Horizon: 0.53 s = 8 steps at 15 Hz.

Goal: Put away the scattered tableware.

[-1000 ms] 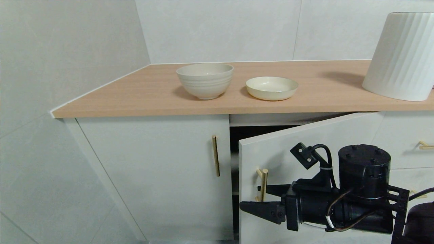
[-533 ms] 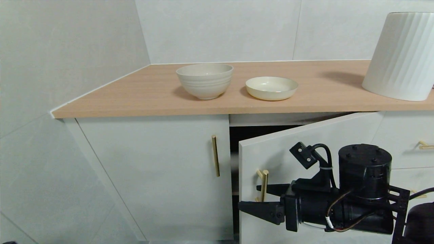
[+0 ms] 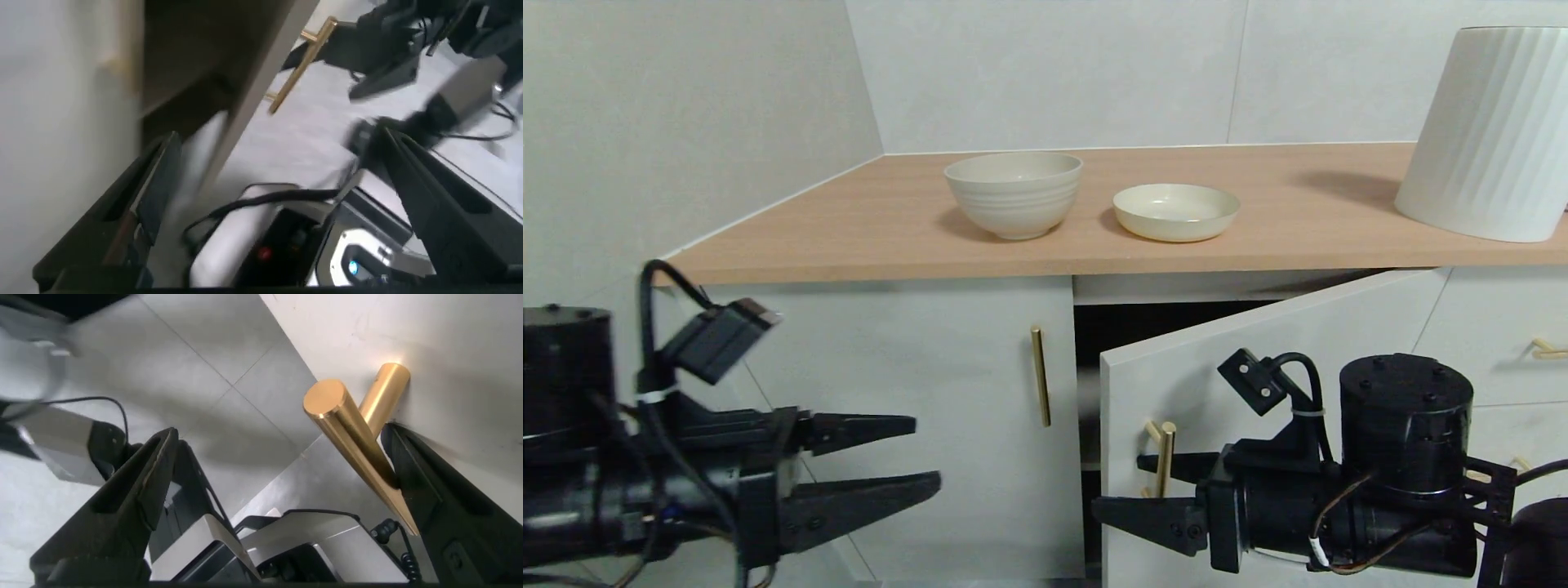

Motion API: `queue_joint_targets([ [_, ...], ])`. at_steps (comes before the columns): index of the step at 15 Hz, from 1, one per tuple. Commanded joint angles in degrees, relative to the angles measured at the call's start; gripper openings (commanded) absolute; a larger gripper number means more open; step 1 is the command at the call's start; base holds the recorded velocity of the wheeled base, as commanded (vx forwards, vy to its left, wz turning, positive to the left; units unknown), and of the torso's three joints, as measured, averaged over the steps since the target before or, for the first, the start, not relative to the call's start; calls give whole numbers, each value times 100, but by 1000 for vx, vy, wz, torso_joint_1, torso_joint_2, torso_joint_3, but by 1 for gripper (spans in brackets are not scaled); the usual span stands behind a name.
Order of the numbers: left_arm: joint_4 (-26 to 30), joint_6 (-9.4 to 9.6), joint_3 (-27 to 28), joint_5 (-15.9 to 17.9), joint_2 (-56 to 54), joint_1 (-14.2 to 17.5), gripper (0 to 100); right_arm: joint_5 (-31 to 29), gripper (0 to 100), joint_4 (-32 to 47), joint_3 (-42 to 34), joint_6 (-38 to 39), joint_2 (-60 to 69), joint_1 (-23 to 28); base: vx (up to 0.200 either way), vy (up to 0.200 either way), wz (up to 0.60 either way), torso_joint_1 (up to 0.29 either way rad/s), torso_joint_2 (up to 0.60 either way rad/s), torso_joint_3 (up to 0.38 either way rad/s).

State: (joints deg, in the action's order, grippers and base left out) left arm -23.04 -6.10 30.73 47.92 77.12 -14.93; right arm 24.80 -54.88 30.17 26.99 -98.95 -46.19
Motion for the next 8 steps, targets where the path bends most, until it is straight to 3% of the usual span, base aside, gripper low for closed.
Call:
queue_joint_targets([
  [1,-966,-208,-164,165,1701,-651,100,43,100,4,-20,8,69,-13,0,0,0,0,0,0],
  [3,-1387,-507,-208,165,2000,-678,100,43,100,-5,-55,8,87,-13,0,0,0,0,0,0],
  [6,-1660,-568,-340,165,2044,-695,100,43,100,4,-55,8,51,-13,0,0,0,0,0,0],
  [7,-1721,-559,-313,165,2044,-739,0,43,100,-5,-64,8,43,-13,0,0,0,0,0,0],
  [8,-1844,-568,-243,165,2070,-739,0,43,100,4,-64,8,43,-13,0,0,0,0,0,0],
])
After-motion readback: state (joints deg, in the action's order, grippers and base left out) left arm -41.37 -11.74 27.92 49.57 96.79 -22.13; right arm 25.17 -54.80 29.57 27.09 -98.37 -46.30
